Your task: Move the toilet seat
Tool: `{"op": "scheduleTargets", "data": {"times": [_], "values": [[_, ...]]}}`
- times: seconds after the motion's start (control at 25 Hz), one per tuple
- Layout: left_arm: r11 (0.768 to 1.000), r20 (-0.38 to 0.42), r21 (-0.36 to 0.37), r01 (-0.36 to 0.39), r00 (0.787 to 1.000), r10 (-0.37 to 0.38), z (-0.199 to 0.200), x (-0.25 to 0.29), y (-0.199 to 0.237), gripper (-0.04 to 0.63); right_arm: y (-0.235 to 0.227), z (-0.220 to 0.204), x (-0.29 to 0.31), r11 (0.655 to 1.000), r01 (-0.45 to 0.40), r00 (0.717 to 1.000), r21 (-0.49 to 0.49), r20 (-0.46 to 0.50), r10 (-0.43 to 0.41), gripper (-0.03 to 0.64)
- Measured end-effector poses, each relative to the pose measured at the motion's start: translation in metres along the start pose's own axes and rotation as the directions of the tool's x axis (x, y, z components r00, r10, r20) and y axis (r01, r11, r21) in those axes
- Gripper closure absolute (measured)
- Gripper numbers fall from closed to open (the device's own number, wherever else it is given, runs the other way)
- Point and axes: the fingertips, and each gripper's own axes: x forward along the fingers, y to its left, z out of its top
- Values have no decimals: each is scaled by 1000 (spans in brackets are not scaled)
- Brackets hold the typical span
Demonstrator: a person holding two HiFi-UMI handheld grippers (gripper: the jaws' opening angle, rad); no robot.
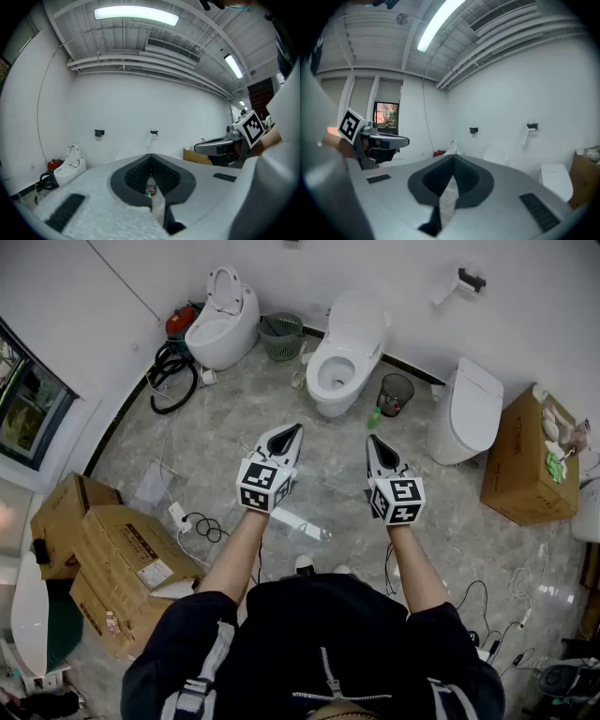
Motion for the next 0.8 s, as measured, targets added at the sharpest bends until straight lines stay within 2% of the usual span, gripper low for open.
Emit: {"op": "scheduleTargets", "data": {"times": [0.24, 0.4, 0.56, 0.8], "values": [[1000, 9, -5, -6, 1000, 6, -3, -4, 7, 591, 16, 2, 1, 999, -45, 998, -31, 51, 46, 614], [1000, 17, -3, -6, 1000, 6, -8, -12, 13, 591, 23, -2, 6, 999, -38, 998, -12, 43, 39, 614], [999, 44, 5, -42, 998, 42, -10, -16, 29, 591, 35, -9, 17, 998, -45, 999, -45, 20, 46, 614], [1000, 30, -9, -21, 999, 21, -15, -7, 40, 591, 31, -11, 30, 998, -12, 1000, -55, 20, 14, 626]]}}
